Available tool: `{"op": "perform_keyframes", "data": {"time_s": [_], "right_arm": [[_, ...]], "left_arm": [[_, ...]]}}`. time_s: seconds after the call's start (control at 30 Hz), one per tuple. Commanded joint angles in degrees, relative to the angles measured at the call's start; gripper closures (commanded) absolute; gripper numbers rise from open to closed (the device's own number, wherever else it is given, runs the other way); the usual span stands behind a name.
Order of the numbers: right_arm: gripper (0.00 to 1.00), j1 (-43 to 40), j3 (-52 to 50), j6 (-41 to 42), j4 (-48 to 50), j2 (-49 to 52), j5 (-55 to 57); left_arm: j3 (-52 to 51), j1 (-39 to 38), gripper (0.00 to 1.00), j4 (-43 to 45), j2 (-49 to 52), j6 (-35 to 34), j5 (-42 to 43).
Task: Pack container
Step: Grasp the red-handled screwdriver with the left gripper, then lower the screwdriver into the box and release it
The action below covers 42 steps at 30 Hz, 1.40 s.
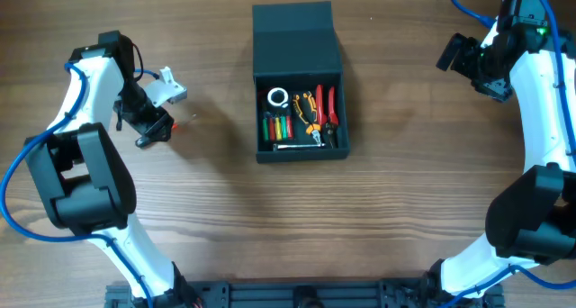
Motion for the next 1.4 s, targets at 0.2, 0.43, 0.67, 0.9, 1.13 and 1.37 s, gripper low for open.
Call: {"op": "perform_keyframes", "data": {"time_s": [0.2, 0.43, 0.67, 0.9, 1.13, 1.37], "right_arm": [[0.0, 0.09, -0.63, -0.11, 1.84, 0.68, 1.01], [0.0, 0.09, -0.63, -0.11, 2.08, 0.68, 0.98], [0.0, 0.09, -0.63, -0.07, 1.55, 0.68, 0.96], [0.0, 0.09, -0.63, -0.02, 1.42, 0.68, 0.96], [0.0, 0.11, -0.63, 0.11, 1.4, 0.68, 0.72], [0.0, 0.11, -0.63, 0.13, 1.38, 0.68, -0.15]], "left_arm": [[-0.59, 0.04, 0.48, 1.27, 7.48, 5.11, -3.23], [-0.63, 0.07, 0.74, 3.69, 8.76, 5.16, -3.23], [-0.61, -0.07, 0.94, 7.65, 8.74, 3.58, -3.82], [1.62, -3.26, 0.96, 7.52, 6.82, -8.28, -9.38], [13.55, -13.11, 0.96, 5.2, -1.66, -19.23, -9.42], [16.09, -24.3, 0.96, 4.44, -11.21, -27.52, -8.72]]}}
